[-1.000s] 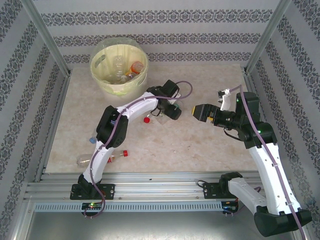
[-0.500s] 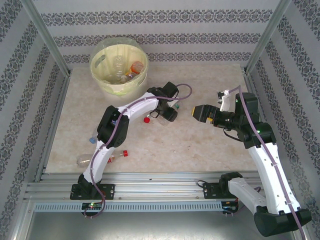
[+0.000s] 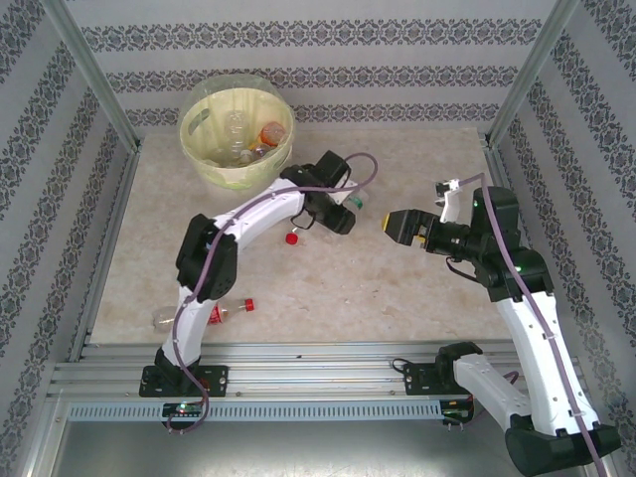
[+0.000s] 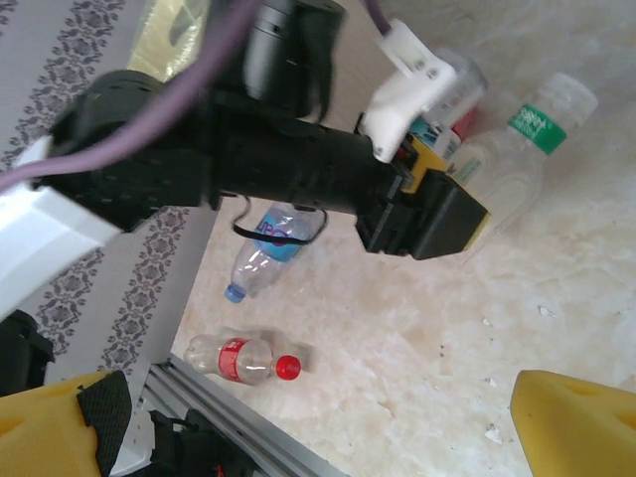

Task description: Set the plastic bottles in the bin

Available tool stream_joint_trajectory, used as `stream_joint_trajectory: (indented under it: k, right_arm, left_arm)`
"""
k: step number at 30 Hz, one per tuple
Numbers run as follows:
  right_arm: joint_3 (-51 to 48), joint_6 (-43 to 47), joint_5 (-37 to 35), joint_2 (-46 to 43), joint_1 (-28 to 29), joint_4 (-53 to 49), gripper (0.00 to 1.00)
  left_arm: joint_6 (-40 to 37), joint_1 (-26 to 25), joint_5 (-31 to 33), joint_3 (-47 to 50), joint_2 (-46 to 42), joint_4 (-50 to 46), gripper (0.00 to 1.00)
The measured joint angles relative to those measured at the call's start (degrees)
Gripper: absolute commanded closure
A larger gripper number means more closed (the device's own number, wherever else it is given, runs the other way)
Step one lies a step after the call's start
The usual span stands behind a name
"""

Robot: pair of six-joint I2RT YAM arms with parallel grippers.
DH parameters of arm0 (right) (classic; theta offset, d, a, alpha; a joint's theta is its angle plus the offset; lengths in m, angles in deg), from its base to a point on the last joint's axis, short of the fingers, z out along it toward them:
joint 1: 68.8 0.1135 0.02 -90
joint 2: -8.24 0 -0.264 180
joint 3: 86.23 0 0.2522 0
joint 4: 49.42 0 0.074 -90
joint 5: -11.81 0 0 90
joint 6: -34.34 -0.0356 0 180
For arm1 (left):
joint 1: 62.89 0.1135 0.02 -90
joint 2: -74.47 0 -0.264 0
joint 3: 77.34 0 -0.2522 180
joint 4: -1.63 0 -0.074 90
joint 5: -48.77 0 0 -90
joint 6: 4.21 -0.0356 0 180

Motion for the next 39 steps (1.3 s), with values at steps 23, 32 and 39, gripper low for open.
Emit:
stream_joint_trajectory:
  k: [23, 32, 39]
  right_arm:
    - [0.0, -7.6, 3.8, 3.3, 4.7, 12.9, 0.02]
    - [0.2, -7.3, 1.8, 3.3, 6.1, 12.5, 0.02]
    - [1.4, -6.0, 1.2, 3.5, 6.1, 11.1, 0.02]
  left_arm:
    - [4.3, 10.2, 6.8, -23.7, -14.5, -13.9, 0.40]
    - [5.5, 19.6, 12.2, -25.6, -14.2, -16.5, 0.39]
    - [6.6, 24.3, 12.2, -26.4, -10.9, -16.7, 0.39]
